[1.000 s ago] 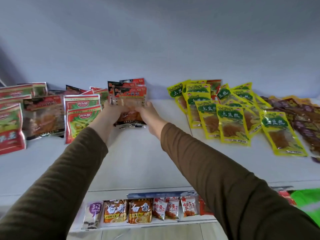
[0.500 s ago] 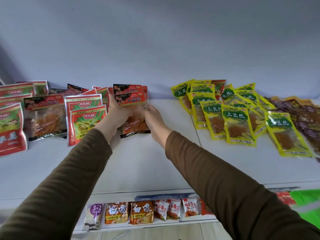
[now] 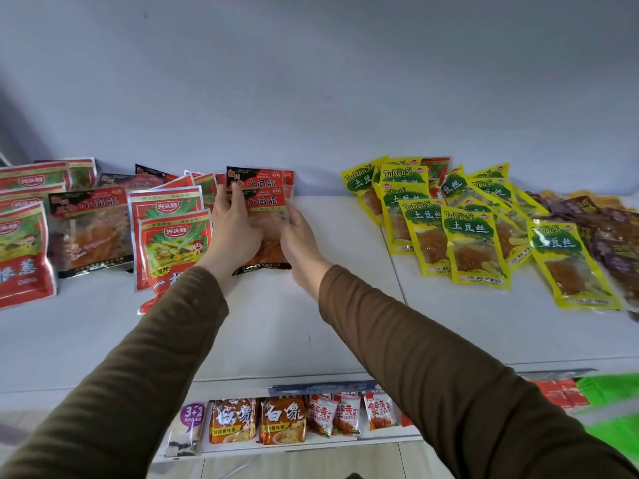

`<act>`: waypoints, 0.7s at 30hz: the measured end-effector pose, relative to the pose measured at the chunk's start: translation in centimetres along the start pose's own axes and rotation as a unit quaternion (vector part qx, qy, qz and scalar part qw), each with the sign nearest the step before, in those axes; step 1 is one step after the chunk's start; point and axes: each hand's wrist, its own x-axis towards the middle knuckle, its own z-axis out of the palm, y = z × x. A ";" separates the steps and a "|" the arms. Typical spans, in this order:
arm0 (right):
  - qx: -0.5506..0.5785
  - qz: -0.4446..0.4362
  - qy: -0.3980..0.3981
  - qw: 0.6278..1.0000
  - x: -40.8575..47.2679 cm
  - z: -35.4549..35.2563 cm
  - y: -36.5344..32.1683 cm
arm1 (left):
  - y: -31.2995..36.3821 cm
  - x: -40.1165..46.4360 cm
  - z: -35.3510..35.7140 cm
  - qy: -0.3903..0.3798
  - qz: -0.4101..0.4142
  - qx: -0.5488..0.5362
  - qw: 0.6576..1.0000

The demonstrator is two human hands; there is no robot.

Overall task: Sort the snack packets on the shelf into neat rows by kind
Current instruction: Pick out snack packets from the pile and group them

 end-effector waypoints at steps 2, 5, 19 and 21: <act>0.017 0.001 0.000 1.000 -0.2 0.1 -0.1 | 0.0 -0.1 -0.1 -0.009 0.027 0.015 0.999; 0.028 0.009 -0.006 1.000 -0.4 0.4 -0.1 | -0.3 -0.3 -0.6 -0.016 0.050 0.013 0.999; -0.031 0.032 -0.047 0.998 -1.0 -1.7 0.3 | 0.6 -1.4 -1.8 -0.019 0.047 -0.082 0.995; -0.049 0.022 -0.037 0.998 -1.5 -2.4 -0.1 | 1.1 -1.7 -1.5 -0.018 0.058 -0.077 0.995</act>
